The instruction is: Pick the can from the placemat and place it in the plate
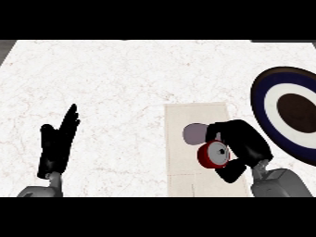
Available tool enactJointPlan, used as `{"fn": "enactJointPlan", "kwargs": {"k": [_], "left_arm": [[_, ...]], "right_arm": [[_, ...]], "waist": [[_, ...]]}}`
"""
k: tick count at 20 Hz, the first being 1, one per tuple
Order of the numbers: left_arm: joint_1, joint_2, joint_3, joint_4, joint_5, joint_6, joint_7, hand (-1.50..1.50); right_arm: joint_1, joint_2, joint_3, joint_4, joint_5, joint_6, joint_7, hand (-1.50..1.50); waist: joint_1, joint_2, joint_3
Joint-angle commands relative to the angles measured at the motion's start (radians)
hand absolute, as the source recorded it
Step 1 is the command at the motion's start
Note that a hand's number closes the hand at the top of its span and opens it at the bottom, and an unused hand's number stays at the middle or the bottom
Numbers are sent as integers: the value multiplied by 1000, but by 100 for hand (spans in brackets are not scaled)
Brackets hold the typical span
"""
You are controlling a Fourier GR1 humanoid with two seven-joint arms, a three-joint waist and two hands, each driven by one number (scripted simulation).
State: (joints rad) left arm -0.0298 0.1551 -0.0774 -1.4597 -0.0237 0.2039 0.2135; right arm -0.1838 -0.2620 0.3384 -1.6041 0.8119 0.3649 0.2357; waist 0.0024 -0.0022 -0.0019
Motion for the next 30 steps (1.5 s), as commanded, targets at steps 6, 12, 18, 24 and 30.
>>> {"fn": "enactJointPlan", "kwargs": {"k": [6,12,18,24,30], "left_arm": [[-4,-7,-3,12,-2,-18,-20,0],[9,22,41,13,5,-26,-34,0],[18,16,37,-25,0,-12,16,0],[20,12,53,12,17,-55,-42,0],[-57,-18,53,61,-24,-27,-11,0]], "right_arm": [[-130,72,-59,233,274,-360,117,150],[-141,39,-66,38,355,-394,161,150],[-94,9,-137,-207,433,-501,240,150],[-69,0,-256,-288,402,-450,283,150],[-66,-65,-424,-142,296,-511,161,150]], "waist": [[10,5,2],[-4,-1,1],[-17,-5,1],[-8,0,2],[-6,3,2]]}}
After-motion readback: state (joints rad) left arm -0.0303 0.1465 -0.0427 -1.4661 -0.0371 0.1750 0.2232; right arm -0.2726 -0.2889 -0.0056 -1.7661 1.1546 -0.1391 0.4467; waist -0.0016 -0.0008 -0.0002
